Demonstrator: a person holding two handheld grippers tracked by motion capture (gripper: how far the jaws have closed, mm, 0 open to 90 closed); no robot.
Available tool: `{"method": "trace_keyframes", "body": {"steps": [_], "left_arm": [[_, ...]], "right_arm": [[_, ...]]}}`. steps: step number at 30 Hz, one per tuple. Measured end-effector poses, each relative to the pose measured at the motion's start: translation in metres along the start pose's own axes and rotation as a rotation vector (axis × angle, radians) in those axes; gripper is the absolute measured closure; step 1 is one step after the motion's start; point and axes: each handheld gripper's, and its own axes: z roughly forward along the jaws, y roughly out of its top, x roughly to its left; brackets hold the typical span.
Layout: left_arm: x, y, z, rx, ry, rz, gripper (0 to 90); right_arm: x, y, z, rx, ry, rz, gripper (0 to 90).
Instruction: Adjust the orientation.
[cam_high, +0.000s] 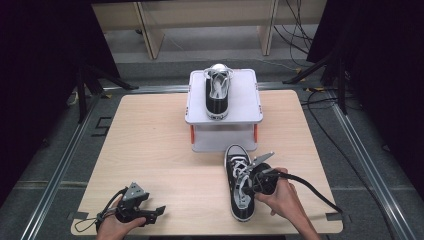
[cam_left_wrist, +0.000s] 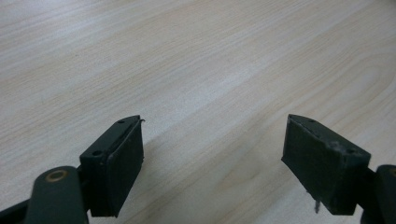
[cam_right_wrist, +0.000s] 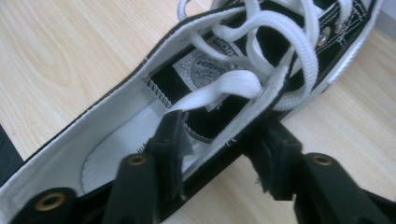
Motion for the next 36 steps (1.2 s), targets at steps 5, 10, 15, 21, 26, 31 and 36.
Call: {"method": "trace_keyframes", "body": {"steps": [5, 10, 15, 21, 26, 31, 36], "left_arm": [[-0.001, 0.0, -0.001, -0.008, 0.001, 0.003, 19.8], [0.0, 0.0, 0.0, -0.002, 0.002, 0.005, 19.8], [0.0, 0.0, 0.0, 0.002, 0.0, 0.0, 19.8], [-0.001, 0.0, 0.001, -0.002, 0.003, 0.002, 19.8], [-0.001, 0.0, 0.002, 0.002, -0.003, -0.01, 19.8], [-0.001, 0.0, 0.002, 0.005, 0.001, 0.005, 19.8], [0.0, 0.0, 0.002, 0.008, 0.0, 0.008, 19.8]], "right_arm": [[-0.005, -0.002, -0.006, 0.019, -0.033, -0.032, 69.9], [-0.02, -0.009, -0.011, 0.001, 0.003, 0.002, 74.2], [-0.024, -0.01, -0.013, -0.001, -0.007, 0.058, 71.4], [-0.029, -0.006, -0.022, -0.055, 0.001, 0.092, 62.2], [-0.033, 0.005, -0.01, -0.035, 0.015, 0.097, 62.1], [-0.036, 0.009, -0.002, -0.003, 0.018, 0.101, 64.5], [-0.037, 0.012, -0.001, 0.016, 0.047, 0.099, 72.5]]}}
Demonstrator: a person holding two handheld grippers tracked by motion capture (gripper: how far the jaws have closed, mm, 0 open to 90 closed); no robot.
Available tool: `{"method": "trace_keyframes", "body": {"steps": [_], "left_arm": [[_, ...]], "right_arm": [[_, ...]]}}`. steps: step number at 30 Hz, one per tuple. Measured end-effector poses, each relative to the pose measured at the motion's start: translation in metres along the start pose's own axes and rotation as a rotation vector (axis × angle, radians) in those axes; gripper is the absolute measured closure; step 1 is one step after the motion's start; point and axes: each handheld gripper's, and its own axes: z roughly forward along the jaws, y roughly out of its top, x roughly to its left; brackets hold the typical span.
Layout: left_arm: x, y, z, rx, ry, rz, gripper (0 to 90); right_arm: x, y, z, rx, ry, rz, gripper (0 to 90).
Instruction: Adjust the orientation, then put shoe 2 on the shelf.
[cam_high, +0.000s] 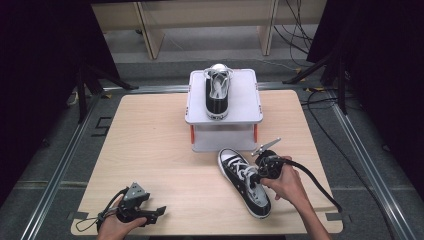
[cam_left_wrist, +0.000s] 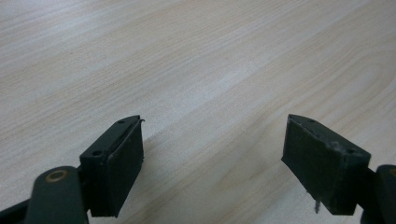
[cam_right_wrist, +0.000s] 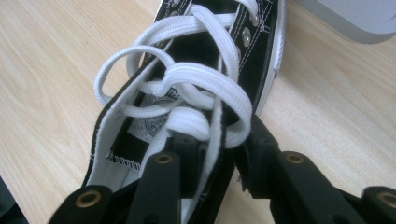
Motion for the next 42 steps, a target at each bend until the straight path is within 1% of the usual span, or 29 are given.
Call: {"method": "trace_keyframes", "body": {"steps": [2, 5, 6, 7, 8, 9, 11, 12, 13, 16, 17, 18, 19, 20, 21, 23, 25, 26, 27, 29, 30, 31, 33, 35, 36, 38, 39, 40, 42], "left_arm": [[0.0, 0.0, 0.001, 0.0, 0.003, -0.005, 19.8], [-0.001, 0.0, 0.001, 0.009, 0.0, -0.005, 19.8], [-0.001, 0.0, 0.001, 0.002, 0.002, -0.008, 19.8], [-0.001, 0.0, 0.001, 0.004, 0.0, -0.004, 19.8], [-0.001, 0.0, 0.001, 0.004, 0.0, -0.006, 19.8], [-0.001, 0.0, 0.001, 0.005, 0.0, -0.006, 19.8], [0.0, 0.0, 0.001, 0.008, 0.001, -0.006, 19.8], [-0.001, 0.0, 0.001, 0.007, -0.001, -0.009, 19.8], [0.0, 0.0, 0.001, 0.009, 0.001, -0.007, 19.8], [0.0, 0.0, 0.001, 0.01, 0.003, -0.007, 19.8], [0.001, 0.0, 0.001, 0.015, 0.0, -0.007, 19.8], [0.0, 0.0, 0.001, 0.008, -0.001, -0.013, 19.8], [0.001, 0.0, 0.001, 0.009, -0.002, -0.012, 19.8], [0.001, -0.001, 0.001, 0.009, 0.0, -0.01, 19.8], [0.0, -0.001, 0.001, 0.003, 0.0, -0.013, 19.8], [0.001, 0.0, 0.0, 0.003, 0.0, 0.0, 19.8], [0.0, 0.0, 0.0, -0.002, -0.004, -0.012, 19.8], [0.001, 0.0, -0.002, 0.016, -0.012, 0.002, 19.8], [0.001, 0.0, -0.002, 0.011, -0.006, -0.002, 19.8], [0.001, -0.001, 0.0, -0.003, -0.001, -0.009, 19.8], [0.001, 0.0, 0.0, -0.001, 0.0, -0.01, 19.8], [0.001, 0.0, 0.0, 0.001, -0.001, -0.01, 19.8], [0.001, 0.0, 0.0, 0.006, -0.002, -0.012, 19.8], [0.001, 0.0, -0.001, 0.008, -0.008, -0.01, 19.8], [0.002, 0.0, -0.002, 0.018, -0.007, 0.006, 19.8], [0.001, 0.0, -0.002, 0.01, -0.002, -0.002, 19.8], [0.001, 0.0, 0.0, 0.001, 0.004, -0.01, 19.8], [0.001, 0.0, 0.0, 0.003, 0.005, -0.009, 19.8], [0.001, 0.0, 0.0, 0.009, 0.003, -0.009, 19.8]], "right_arm": [[-0.001, 0.001, 0.0, -0.001, -0.002, -0.021, 74.2], [0.0, 0.002, -0.001, 0.012, 0.0, -0.018, 77.5], [-0.001, 0.003, 0.0, 0.013, -0.01, -0.042, 78.9], [0.0, 0.005, 0.0, 0.027, -0.009, -0.05, 80.2], [0.001, 0.006, 0.0, 0.034, -0.007, -0.038, 81.7], [-0.001, 0.008, -0.001, 0.038, 0.002, -0.044, 82.9], [-0.003, 0.01, -0.002, 0.053, 0.028, 0.006, 83.9], [-0.007, 0.012, -0.002, 0.054, 0.049, -0.016, 84.2], [-0.008, 0.013, -0.004, 0.063, 0.063, 0.002, 84.7], [-0.014, 0.018, -0.01, 0.075, 0.151, 0.02, 85.1], [-0.014, 0.02, -0.012, 0.08, 0.164, 0.027, 85.2], [-0.012, 0.023, -0.015, 0.105, 0.159, 0.038, 85.3], [-0.01, 0.026, -0.015, 0.119, 0.155, 0.026, 85.3], [-0.006, 0.029, -0.016, 0.138, 0.166, 0.039, 85.4], [-0.006, 0.033, -0.016, 0.143, 0.174, 0.011, 85.4], [-0.003, 0.039, -0.018, 0.178, 0.169, 0.003, 85.4], [0.002, 0.044, -0.019, 0.209, 0.159, 0.006, 85.6], [0.005, 0.046, -0.02, 0.225, 0.16, 0.003, 85.6], [0.006, 0.048, -0.021, 0.232, 0.167, -0.02, 85.7], [0.011, 0.051, -0.024, 0.261, 0.168, -0.021, 85.8], [0.009, 0.052, -0.023, 0.236, 0.172, -0.083, 85.9], [0.013, 0.053, -0.027, 0.26, 0.159, -0.069, 85.9], [0.018, 0.055, -0.032, 0.282, 0.127, -0.084, 86.0], [0.022, 0.058, -0.041, 0.28, 0.128, -0.104, 86.0], [0.023, 0.06, -0.046, 0.284, 0.121, -0.101, 86.0], [0.023, 0.062, -0.06, 0.264, 0.122, -0.106, 86.0], [0.023, 0.063, -0.065, 0.247, 0.126, -0.121, 86.0], [0.023, 0.064, -0.072, 0.236, 0.135, -0.12, 86.0], [0.024, 0.067, -0.086, 0.213, 0.128, -0.124, 86.0]]}}
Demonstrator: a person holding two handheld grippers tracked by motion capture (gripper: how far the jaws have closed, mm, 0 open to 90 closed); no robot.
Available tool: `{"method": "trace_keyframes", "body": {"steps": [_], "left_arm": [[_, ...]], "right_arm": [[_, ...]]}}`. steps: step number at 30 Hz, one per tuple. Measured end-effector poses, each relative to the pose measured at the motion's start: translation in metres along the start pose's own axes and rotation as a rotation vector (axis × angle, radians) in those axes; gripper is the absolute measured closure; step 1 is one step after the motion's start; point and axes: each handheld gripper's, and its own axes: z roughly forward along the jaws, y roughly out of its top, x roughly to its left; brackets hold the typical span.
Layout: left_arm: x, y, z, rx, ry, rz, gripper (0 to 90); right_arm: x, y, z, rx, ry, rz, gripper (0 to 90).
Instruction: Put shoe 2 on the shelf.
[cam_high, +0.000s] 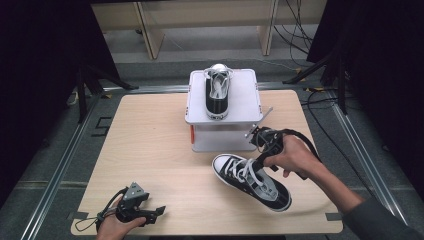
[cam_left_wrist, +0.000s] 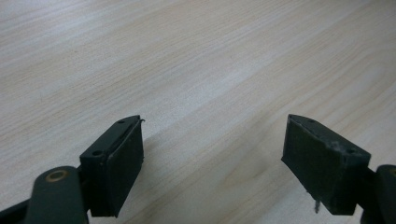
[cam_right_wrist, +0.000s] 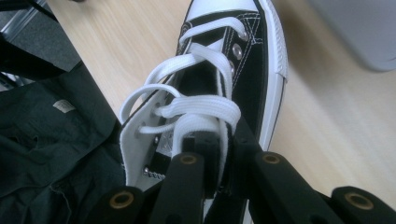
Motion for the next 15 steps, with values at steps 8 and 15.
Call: {"method": "trace_keyframes", "body": {"steps": [8, 15], "left_arm": [[0.0, 0.0, 0.0, 0.001, 0.004, 0.0, 19.9], [0.0, 0.0, -0.002, 0.008, -0.009, 0.013, 19.9]], "right_arm": [[0.009, 0.0, -0.056, -0.069, -0.061, -0.033, 86.0], [0.013, -0.001, -0.095, -0.126, -0.077, -0.015, 86.0]]}}
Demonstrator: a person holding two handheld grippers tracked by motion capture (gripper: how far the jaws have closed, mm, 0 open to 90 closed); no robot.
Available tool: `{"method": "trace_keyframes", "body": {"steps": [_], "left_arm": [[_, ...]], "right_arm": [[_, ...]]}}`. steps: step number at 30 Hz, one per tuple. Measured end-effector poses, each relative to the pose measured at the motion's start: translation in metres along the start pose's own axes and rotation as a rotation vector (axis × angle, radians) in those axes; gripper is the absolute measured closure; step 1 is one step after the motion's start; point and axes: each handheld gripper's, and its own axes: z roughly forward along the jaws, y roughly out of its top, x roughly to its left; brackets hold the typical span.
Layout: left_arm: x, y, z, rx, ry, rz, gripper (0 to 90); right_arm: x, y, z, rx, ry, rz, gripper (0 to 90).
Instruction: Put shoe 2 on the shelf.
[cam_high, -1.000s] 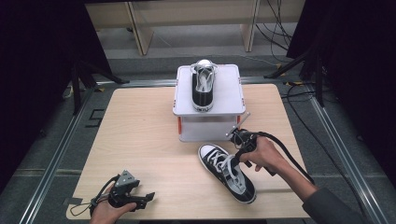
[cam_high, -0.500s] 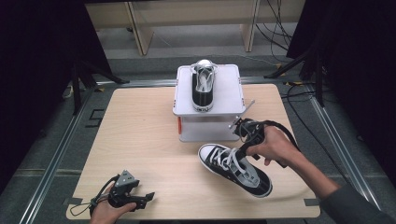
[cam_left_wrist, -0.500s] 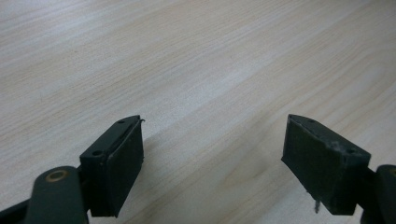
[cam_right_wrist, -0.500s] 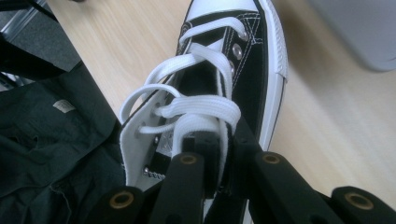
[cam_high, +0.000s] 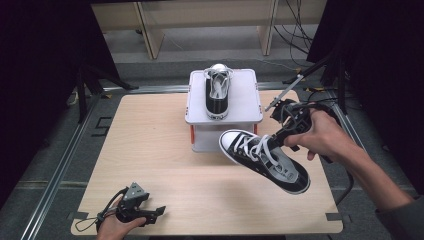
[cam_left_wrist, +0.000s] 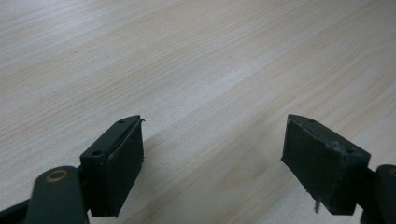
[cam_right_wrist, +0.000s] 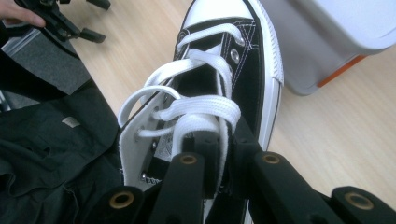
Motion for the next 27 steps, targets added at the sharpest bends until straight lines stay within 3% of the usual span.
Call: {"method": "trace_keyframes", "body": {"steps": [3, 8, 14, 16, 21, 22, 27], "left_arm": [[0.0, -0.001, 0.003, -0.011, 0.011, -0.012, 19.9], [0.0, 0.0, 0.002, -0.01, 0.01, -0.013, 19.9], [-0.001, -0.001, 0.003, -0.016, 0.007, -0.01, 19.9], [0.0, -0.001, 0.003, -0.013, 0.01, -0.008, 19.9], [-0.001, 0.0, 0.002, -0.016, 0.0, -0.015, 19.9], [0.0, 0.0, 0.0, 0.004, -0.006, 0.004, 19.9], [-0.001, 0.0, 0.002, -0.013, -0.003, -0.017, 19.9]], "right_arm": [[-0.001, 0.003, -0.011, -0.001, -0.014, -0.017, 86.1], [-0.008, 0.007, -0.023, -0.007, -0.033, 0.002, 86.1], [-0.027, 0.014, -0.037, -0.045, -0.068, 0.039, 86.1], [-0.033, 0.019, -0.04, -0.052, -0.083, 0.072, 86.1], [-0.05, 0.038, -0.042, -0.065, -0.124, 0.087, 86.1], [-0.054, 0.043, -0.042, -0.07, -0.127, 0.093, 86.1], [-0.079, 0.068, -0.038, -0.093, -0.167, 0.176, 86.1]]}}
